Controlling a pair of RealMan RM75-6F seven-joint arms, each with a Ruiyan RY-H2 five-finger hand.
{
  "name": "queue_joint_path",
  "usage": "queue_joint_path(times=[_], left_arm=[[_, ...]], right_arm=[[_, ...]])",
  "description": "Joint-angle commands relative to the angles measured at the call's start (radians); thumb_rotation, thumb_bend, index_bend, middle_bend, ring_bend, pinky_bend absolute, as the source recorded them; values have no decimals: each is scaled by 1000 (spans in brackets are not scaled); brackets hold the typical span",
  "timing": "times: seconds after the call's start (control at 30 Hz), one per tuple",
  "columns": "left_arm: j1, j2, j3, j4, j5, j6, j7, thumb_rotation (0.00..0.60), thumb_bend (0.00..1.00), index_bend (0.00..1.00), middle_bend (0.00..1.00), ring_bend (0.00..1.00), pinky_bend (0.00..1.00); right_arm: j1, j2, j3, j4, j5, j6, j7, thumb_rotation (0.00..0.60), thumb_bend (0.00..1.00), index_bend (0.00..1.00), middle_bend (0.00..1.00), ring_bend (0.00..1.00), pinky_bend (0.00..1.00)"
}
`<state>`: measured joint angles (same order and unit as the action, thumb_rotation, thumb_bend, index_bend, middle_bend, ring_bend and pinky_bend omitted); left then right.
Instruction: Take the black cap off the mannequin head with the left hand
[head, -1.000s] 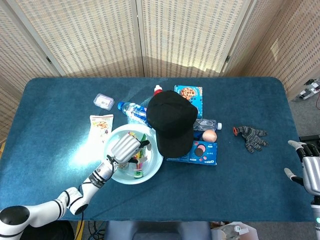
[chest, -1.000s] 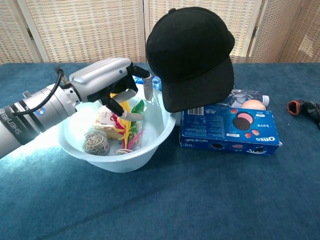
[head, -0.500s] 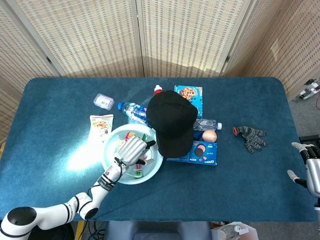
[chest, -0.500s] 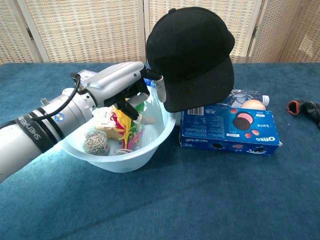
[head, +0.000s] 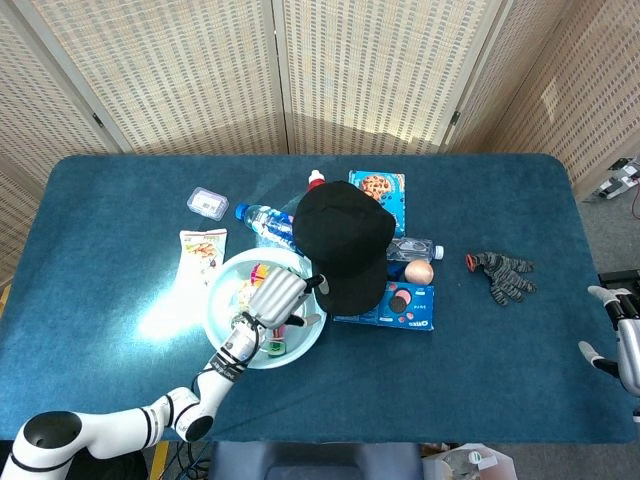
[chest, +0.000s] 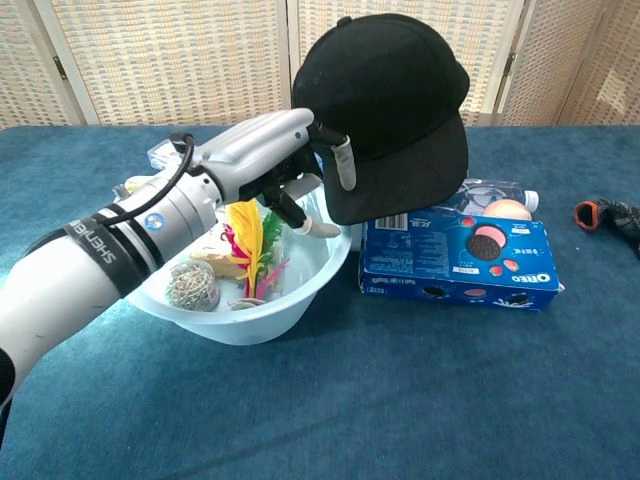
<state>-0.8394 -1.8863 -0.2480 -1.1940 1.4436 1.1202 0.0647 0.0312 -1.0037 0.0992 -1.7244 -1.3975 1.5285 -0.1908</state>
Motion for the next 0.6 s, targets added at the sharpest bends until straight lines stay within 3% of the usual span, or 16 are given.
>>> queue_joint_path(times=[0.03,0.6], left_arm=[[-7,-8,-8,-13,-12,-4,17,600,112,465,944,1000,1000],[-16,-74,-43,-24,-104,0,142,600,108,450,944,1000,1000]], right_arm=[[-2,1,0,1,0,2,2,600,147,269,310,259,311],[-23,8,-5,9,1,16,24,600,147,269,310,259,311]])
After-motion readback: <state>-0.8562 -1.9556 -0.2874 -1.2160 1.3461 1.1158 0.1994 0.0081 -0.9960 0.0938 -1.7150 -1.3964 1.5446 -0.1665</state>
